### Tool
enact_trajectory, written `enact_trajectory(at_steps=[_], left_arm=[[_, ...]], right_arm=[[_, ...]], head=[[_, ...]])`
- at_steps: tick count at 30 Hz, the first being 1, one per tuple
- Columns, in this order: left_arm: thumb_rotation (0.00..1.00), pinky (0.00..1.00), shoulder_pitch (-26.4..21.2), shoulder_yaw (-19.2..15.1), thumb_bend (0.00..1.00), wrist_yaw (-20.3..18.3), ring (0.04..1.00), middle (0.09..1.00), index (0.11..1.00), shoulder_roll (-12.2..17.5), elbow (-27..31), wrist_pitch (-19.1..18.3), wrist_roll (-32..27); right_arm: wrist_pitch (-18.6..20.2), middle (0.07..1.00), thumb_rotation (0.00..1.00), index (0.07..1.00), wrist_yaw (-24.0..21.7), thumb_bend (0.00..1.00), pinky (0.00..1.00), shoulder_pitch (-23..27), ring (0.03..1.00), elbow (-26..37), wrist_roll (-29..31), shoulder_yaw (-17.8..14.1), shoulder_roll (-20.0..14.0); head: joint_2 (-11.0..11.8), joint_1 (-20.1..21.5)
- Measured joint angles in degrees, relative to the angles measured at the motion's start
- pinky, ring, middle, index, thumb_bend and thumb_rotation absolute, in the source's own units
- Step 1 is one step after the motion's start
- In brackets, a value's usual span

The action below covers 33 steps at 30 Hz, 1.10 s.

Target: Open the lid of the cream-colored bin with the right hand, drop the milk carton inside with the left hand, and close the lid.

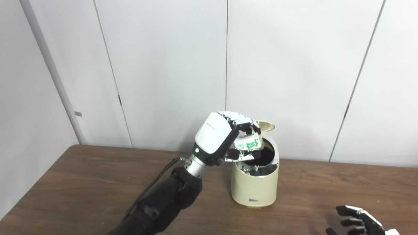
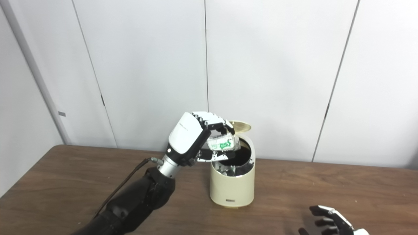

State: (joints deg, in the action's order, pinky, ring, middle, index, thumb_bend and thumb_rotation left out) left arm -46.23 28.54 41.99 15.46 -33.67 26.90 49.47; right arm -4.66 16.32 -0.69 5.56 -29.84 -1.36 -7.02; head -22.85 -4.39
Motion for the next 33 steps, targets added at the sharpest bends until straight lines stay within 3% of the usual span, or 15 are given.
enact_trajectory(at_steps=[2,8,11,21,33], left_arm=[[0.00,0.38,0.2,-0.1,0.50,-0.6,0.452,0.450,0.516,-0.1,0.2,0.1,0.0],[0.00,0.37,0.2,-0.4,0.50,-4.6,0.455,0.450,0.514,0.0,1.4,0.5,-0.2],[0.00,0.37,0.3,-0.8,0.50,-6.8,0.461,0.447,0.516,0.0,1.9,0.6,-0.2],[0.00,0.35,2.6,-3.8,0.50,-15.1,0.455,0.449,0.517,-1.3,4.0,-1.1,-1.8],[0.00,0.35,2.8,-5.5,0.50,-18.4,0.456,0.451,0.516,-2.6,4.2,-3.2,-2.4]], right_arm=[[0.1,0.655,0.00,0.649,-0.1,0.30,0.46,0.0,0.595,0.0,0.0,0.0,0.0],[0.1,0.660,0.00,0.646,-0.1,0.29,0.45,0.0,0.593,0.0,-0.1,0.1,0.1],[0.1,0.654,0.00,0.644,0.0,0.30,0.39,0.1,0.539,0.0,-0.8,0.3,0.1],[1.1,0.659,0.00,0.643,0.0,0.31,0.45,0.1,0.594,0.0,-0.9,0.3,0.3],[1.1,0.643,0.00,0.645,0.1,0.30,0.39,0.2,0.533,-0.1,-0.9,0.3,0.4]], head=[[0.0,0.0],[-0.1,0.5],[-0.2,0.8],[-0.3,0.9],[-0.3,0.8]])
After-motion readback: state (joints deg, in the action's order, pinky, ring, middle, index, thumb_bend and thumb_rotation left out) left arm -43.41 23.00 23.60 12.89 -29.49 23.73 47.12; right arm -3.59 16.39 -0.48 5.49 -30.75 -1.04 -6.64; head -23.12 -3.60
